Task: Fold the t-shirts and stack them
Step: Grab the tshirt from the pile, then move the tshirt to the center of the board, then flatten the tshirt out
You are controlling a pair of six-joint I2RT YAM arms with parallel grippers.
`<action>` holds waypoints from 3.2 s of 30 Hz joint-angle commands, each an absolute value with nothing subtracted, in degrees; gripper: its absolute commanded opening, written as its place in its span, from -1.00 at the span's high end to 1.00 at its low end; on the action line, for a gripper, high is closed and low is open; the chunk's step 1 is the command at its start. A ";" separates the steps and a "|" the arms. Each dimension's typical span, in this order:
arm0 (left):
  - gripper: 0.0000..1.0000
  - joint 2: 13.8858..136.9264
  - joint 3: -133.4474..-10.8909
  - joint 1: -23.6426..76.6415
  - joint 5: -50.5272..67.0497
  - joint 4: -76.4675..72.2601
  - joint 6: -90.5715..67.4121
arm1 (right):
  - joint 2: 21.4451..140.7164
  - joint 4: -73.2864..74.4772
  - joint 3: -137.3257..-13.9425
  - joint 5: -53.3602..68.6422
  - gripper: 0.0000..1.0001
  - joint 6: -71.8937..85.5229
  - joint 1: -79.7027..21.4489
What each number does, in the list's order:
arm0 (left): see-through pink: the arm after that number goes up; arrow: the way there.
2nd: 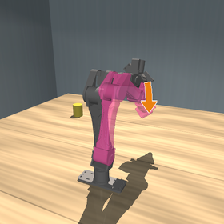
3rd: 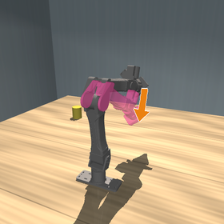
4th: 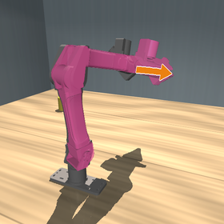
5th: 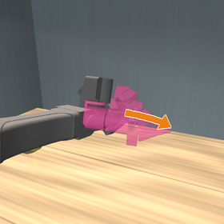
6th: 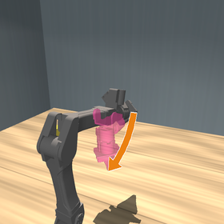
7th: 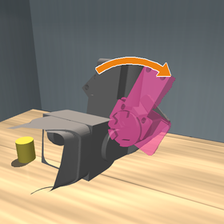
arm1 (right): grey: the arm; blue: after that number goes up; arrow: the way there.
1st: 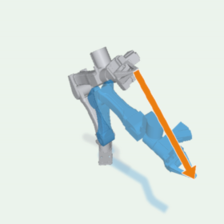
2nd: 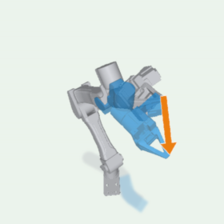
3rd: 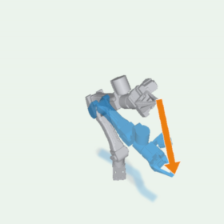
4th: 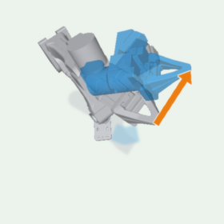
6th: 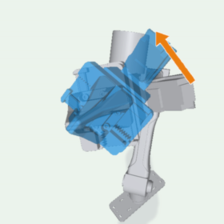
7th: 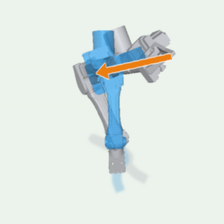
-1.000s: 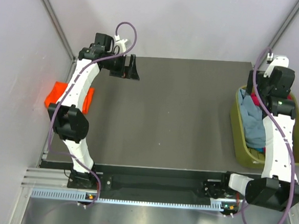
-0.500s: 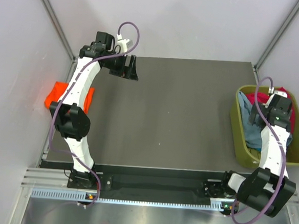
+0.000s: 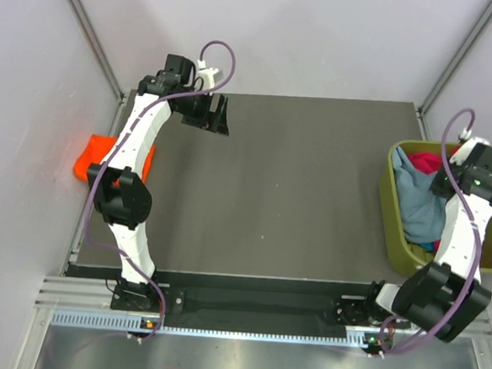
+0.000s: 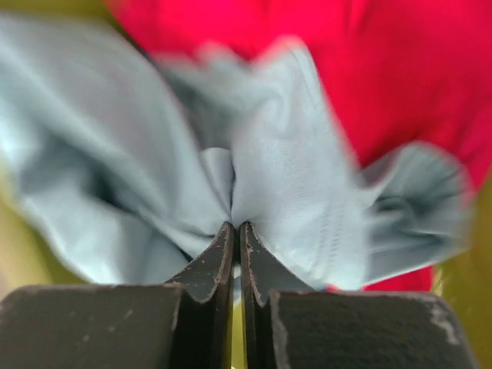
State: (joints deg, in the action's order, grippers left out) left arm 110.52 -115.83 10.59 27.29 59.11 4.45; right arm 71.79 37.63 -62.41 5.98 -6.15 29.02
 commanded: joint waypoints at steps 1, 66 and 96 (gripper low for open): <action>-0.82 110.04 -118.65 10.99 25.58 57.31 5.45 | 62.69 29.56 -73.97 14.58 1.00 -7.72 25.95; 0.92 121.57 -122.69 22.50 16.10 54.05 1.75 | 91.76 23.55 -78.92 37.09 -0.03 -0.70 -11.25; 0.99 93.66 -127.32 31.38 18.28 38.85 7.54 | 91.23 23.21 -80.49 24.45 -0.01 -0.97 -10.12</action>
State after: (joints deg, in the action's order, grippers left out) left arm 90.04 -121.16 31.18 17.10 43.09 4.29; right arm 92.36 25.34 -77.69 29.19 -1.43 -10.37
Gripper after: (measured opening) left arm 0.052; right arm 0.509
